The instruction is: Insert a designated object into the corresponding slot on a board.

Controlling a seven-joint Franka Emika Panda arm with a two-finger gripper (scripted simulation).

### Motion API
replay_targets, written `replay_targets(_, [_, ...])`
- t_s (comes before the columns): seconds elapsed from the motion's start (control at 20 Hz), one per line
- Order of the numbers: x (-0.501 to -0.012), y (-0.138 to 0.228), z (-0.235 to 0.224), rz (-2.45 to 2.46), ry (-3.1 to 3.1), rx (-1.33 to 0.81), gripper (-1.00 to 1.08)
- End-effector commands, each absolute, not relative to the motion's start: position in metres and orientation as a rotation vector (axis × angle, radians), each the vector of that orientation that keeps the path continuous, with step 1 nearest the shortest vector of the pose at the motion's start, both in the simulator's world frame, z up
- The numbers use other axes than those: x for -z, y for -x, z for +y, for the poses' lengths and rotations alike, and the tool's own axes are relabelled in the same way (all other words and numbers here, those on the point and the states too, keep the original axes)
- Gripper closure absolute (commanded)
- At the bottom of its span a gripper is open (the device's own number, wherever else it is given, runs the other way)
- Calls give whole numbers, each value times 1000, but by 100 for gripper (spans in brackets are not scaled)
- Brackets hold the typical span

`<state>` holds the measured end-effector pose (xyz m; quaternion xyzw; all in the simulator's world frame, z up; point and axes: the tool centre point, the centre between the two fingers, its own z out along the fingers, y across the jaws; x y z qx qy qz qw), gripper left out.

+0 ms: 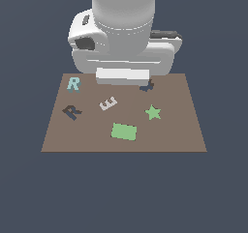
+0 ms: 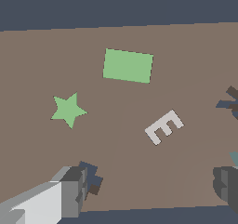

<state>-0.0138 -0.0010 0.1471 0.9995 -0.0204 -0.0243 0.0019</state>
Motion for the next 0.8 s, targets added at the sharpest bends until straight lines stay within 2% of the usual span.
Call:
replay_targets(0.0, [-147, 14, -1, -64, -3136, 76, -92])
replay_targets(0.35, [-139, 21, -16, -63, -3137, 70, -92])
replay_targets(0.75, [-110, 46, -72, -61, -3137, 46, -92])
